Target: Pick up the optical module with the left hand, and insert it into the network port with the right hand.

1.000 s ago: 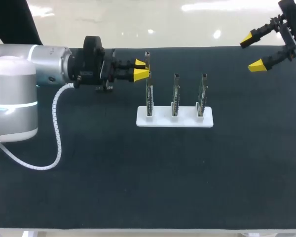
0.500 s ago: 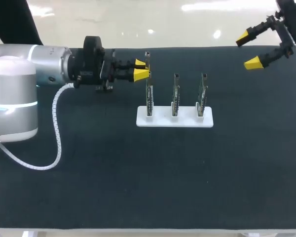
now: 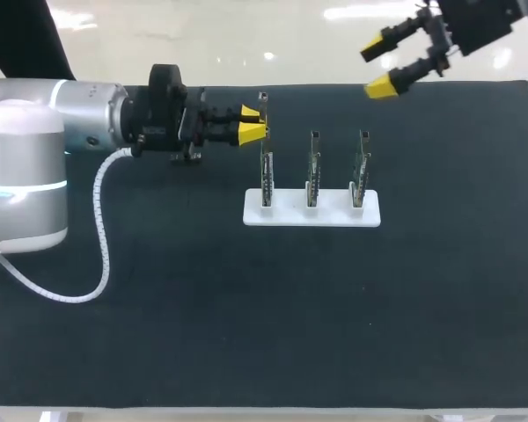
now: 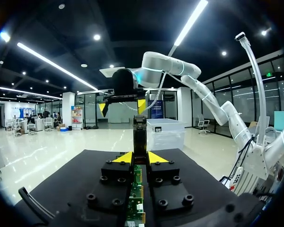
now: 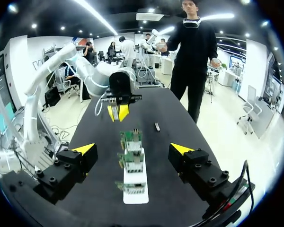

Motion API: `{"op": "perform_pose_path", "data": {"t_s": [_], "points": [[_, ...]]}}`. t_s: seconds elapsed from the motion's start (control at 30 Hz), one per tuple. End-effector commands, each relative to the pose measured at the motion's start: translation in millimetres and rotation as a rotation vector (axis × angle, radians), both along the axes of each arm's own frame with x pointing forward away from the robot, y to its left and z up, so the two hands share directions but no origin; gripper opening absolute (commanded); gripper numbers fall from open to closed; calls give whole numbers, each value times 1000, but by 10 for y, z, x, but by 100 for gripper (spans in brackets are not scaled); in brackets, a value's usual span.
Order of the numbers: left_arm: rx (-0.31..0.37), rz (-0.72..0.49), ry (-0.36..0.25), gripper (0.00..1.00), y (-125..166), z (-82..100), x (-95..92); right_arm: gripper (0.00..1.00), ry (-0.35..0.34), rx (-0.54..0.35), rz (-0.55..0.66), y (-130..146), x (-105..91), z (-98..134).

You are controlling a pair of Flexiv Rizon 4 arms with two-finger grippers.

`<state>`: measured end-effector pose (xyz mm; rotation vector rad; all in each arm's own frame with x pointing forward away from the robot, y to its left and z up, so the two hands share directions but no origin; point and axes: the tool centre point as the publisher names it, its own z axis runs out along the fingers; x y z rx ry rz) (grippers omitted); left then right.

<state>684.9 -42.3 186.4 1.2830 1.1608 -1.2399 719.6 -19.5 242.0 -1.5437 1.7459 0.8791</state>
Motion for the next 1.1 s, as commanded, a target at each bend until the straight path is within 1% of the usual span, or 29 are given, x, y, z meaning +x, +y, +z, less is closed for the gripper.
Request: {"op": "perform_pose_path", "data": {"t_s": [0.03,0.23,0.4,0.63,1.0,1.1], "points": [[-1,7,-3,0,-3,-1,-18,100,-23,-39,-40,267,-82,45],[-1,7,-3,0,-3,-1,-18,100,-31,-37,-50,560,-89,84],[-1,7,-3,0,-3,-1,-18,100,-33,-37,-47,743,-61,81],[-1,7,-3,0,-3,-1,-18,100,-40,-7,-39,913,-45,24],[-1,7,-3,0,-3,-1,-18,100,-47,-5,-45,1188,-67,7],[-1,7,-3,0,-3,-1,-18,100,-44,29,-62,1230,-84,1]]}}
